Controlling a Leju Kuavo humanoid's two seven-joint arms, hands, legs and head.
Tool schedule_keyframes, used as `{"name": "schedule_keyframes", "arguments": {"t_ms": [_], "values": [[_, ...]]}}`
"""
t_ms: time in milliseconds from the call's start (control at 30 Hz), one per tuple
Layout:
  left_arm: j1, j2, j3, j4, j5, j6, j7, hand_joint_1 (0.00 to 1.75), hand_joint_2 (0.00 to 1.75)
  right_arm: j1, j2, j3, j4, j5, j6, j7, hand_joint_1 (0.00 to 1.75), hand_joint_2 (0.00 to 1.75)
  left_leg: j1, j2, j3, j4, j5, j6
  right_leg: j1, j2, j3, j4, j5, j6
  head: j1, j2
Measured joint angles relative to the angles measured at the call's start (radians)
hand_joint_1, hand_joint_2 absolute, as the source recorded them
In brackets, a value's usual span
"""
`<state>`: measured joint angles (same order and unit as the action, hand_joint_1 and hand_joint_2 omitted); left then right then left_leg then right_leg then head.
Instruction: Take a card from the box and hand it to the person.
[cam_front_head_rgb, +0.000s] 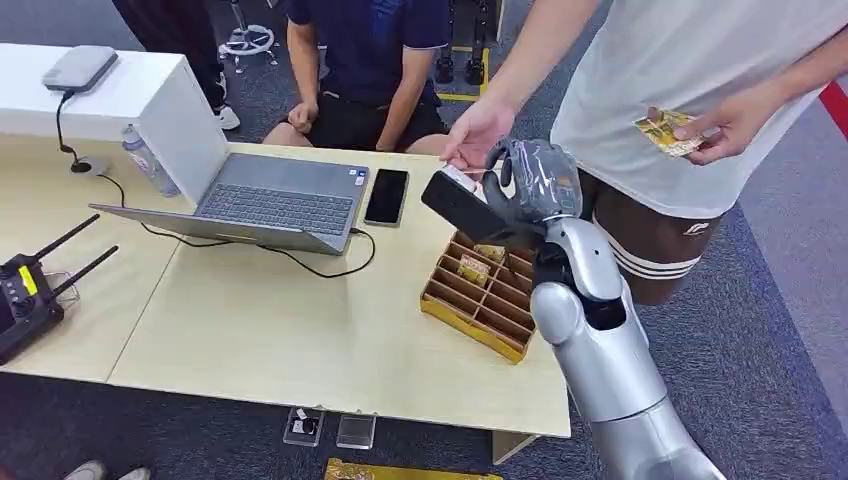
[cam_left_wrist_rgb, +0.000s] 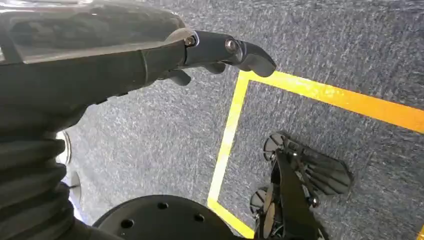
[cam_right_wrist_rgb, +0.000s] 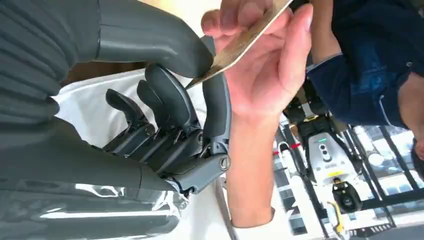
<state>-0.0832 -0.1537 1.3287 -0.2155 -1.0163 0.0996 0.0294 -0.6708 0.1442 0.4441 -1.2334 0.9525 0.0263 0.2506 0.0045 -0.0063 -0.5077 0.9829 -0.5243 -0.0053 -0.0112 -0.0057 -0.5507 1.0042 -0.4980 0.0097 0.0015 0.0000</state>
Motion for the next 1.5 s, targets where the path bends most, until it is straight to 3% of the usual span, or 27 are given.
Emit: {"name": "schedule_keyframes", "arguments": {"t_ms": [333, 367, 400, 433, 467, 500, 533, 867, 1000, 1133, 1200, 1267, 1333, 1400, 1500], "values": [[-0.002, 0.006, 0.022, 0.000, 0.014, -0.030, -0.005, 0.00, 1.75, -0.031, 0.018, -0.008, 0.108, 0.011, -0.014, -0.010, 1.59, 1.75, 0.000, 0.000, 0.000, 0.000, 0.000, 0.000, 0.000, 0.000, 0.000, 0.000, 0.000, 0.000, 0.000, 0.000], [-0.002, 0.006, 0.022, 0.000, 0.015, -0.036, -0.005, 0.00, 0.00, -0.032, 0.019, -0.008, 0.113, 0.013, -0.014, -0.010, 0.44, 1.75, 0.000, 0.000, 0.000, 0.000, 0.000, 0.000, 0.000, 0.000, 0.000, 0.000, 0.000, 0.000, -0.001, 0.000], [-0.003, 0.007, 0.022, 0.000, 0.015, -0.040, -0.005, 0.00, 0.00, -0.033, 0.020, -0.008, 0.117, 0.013, -0.014, -0.011, 0.05, 1.75, 0.000, 0.000, 0.000, 0.000, 0.000, 0.000, 0.000, 0.000, 0.000, 0.000, 0.000, 0.000, 0.000, 0.000], [-0.003, 0.008, 0.022, 0.000, 0.015, -0.043, -0.003, 0.00, 0.00, -0.034, 0.021, -0.009, 0.123, 0.014, -0.014, -0.012, 0.00, 1.75, 0.000, 0.000, 0.000, 0.000, 0.000, 0.000, 0.000, 0.000, 0.000, 0.000, 0.000, 0.000, 0.000, 0.000], [-0.003, 0.009, 0.022, 0.000, 0.011, -0.044, -0.002, 0.00, 1.75, -0.035, 0.023, -0.009, 0.127, 0.018, -0.015, -0.013, 0.00, 1.75, 0.000, 0.000, 0.000, 0.000, 0.000, 0.000, 0.000, 0.000, 0.000, 0.000, 0.000, 0.000, 0.000, 0.000], [-0.003, 0.010, 0.022, 0.000, 0.007, -0.043, -0.001, 0.00, 1.75, -0.035, 0.024, -0.009, 0.131, 0.020, -0.017, -0.014, 0.00, 1.75, 0.000, 0.000, 0.000, 0.000, 0.000, 0.000, 0.000, 0.000, 0.000, 0.000, 0.000, 0.000, 0.000, 0.000], [-0.003, 0.010, 0.022, 0.000, 0.002, -0.040, -0.001, 0.00, 0.00, -0.035, 0.024, -0.009, 0.134, 0.023, -0.020, -0.016, 0.00, 1.75, 0.000, 0.000, 0.000, 0.000, 0.000, 0.000, 0.000, 0.000, 0.000, 0.000, 0.000, 0.000, 0.000, 0.000], [-0.002, 0.012, 0.023, 0.000, 0.023, -0.014, -0.019, 0.00, 0.00, -0.015, 0.023, -0.023, 0.095, 0.040, -0.058, -0.036, 0.00, 1.75, 0.000, 0.000, 0.000, 0.000, 0.000, 0.000, 0.000, 0.000, -0.001, 0.000, 0.000, 0.000, 0.000, 0.000], [-0.001, 0.012, 0.023, 0.000, 0.028, -0.013, -0.023, 0.00, 0.00, 0.030, 0.009, -0.058, 0.002, 0.003, -0.130, -0.111, 0.00, 1.75, 0.000, 0.000, 0.000, 0.000, 0.000, 0.000, 0.000, 0.000, -0.001, 0.000, 0.000, 0.000, 0.000, 0.000], [0.000, 0.012, 0.024, 0.000, 0.029, -0.009, -0.026, 0.00, 0.00, 0.063, -0.011, -0.096, -0.066, -0.020, -0.147, -0.146, 0.00, 1.75, 0.000, 0.000, 0.000, 0.000, 0.000, 0.000, 0.000, 0.000, -0.001, 0.000, 0.000, 0.000, 0.001, 0.000], [0.000, 0.012, 0.024, 0.000, 0.032, -0.004, -0.026, 0.00, 0.00, 0.092, -0.017, -0.122, -0.101, -0.047, -0.228, -0.192, 0.00, 1.75, 0.000, 0.000, 0.000, 0.000, 0.000, 0.000, 0.000, 0.000, -0.001, -0.001, 0.000, 0.000, 0.000, 0.000], [0.002, 0.012, 0.025, 0.000, 0.032, -0.005, -0.026, 0.00, 0.00, 0.139, -0.038, -0.181, -0.150, -0.162, -0.318, -0.275, 0.00, 1.75, 0.000, -0.001, 0.000, 0.000, 0.000, 0.000, 0.000, -0.001, -0.001, -0.001, 0.000, 0.000, -0.002, 0.000], [0.003, 0.011, 0.025, 0.001, 0.032, -0.006, -0.026, 0.00, 0.00, 0.190, -0.058, -0.262, -0.178, -0.325, -0.361, -0.368, 0.00, 1.75, 0.000, -0.001, 0.000, 0.000, 0.000, 0.000, 0.000, -0.001, 0.000, -0.001, 0.000, 0.000, -0.003, 0.000], [0.003, 0.009, 0.026, 0.001, 0.034, -0.005, -0.025, 0.00, 0.00, 0.242, -0.084, -0.368, -0.178, -0.527, -0.332, -0.469, 0.00, 1.75, 0.000, -0.001, -0.001, 0.000, -0.001, 0.001, 0.000, -0.001, 0.000, -0.002, 0.000, 0.000, -0.001, 0.000], [0.002, 0.002, 0.037, 0.001, 0.047, 0.019, -0.016, 0.00, 0.00, 0.281, -0.123, -0.547, -0.081, -0.768, -0.224, -0.588, 0.00, 1.75, 0.000, -0.001, -0.001, 0.001, -0.001, 0.001, 0.000, 0.000, 0.000, -0.003, 0.001, 0.001, 0.001, 0.000]]}}
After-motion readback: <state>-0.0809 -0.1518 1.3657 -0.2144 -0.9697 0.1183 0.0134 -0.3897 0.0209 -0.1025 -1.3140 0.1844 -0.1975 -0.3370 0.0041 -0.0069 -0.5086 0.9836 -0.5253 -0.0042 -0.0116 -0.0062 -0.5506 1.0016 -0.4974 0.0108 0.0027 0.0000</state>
